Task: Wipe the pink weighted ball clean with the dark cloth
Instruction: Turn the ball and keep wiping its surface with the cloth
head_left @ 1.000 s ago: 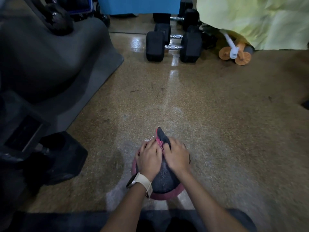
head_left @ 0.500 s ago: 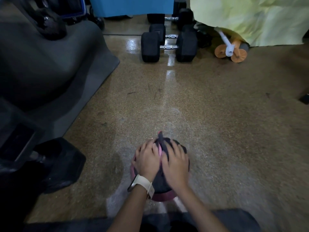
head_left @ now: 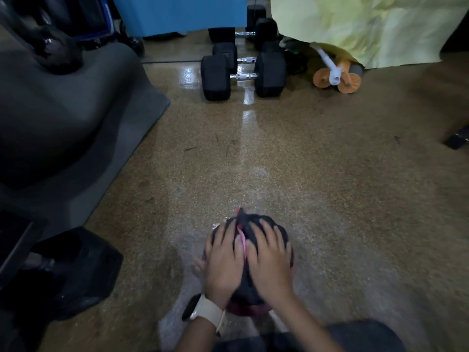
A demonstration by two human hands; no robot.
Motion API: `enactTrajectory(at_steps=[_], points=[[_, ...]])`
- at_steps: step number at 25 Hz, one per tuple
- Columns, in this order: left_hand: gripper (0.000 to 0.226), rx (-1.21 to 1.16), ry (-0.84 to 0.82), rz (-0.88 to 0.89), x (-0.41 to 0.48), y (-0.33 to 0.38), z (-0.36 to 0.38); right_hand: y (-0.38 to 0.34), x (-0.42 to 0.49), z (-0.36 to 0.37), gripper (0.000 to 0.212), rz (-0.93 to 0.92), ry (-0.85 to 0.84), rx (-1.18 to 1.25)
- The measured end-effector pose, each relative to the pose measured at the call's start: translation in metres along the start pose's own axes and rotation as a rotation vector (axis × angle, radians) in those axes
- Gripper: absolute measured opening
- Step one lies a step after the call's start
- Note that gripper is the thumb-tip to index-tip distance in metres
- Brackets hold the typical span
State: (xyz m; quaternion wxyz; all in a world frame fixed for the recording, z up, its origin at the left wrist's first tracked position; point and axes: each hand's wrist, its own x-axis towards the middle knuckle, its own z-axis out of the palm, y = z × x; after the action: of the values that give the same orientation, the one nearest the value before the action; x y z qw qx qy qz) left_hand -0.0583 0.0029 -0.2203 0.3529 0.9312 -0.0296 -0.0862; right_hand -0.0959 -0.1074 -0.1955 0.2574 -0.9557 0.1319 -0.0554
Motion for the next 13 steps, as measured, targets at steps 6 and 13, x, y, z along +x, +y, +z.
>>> enactTrajectory(at_steps=[6, 13], points=[[0.071, -0.098, -0.062, -0.099, 0.020, 0.010, -0.007, 0.017, 0.037, -0.018, 0.057, 0.048, -0.227, 0.084], [0.047, -0.291, 0.051, -0.220, 0.023, 0.006, -0.011, 0.002, -0.042, -0.012, 0.056, -0.069, -0.069, -0.003]])
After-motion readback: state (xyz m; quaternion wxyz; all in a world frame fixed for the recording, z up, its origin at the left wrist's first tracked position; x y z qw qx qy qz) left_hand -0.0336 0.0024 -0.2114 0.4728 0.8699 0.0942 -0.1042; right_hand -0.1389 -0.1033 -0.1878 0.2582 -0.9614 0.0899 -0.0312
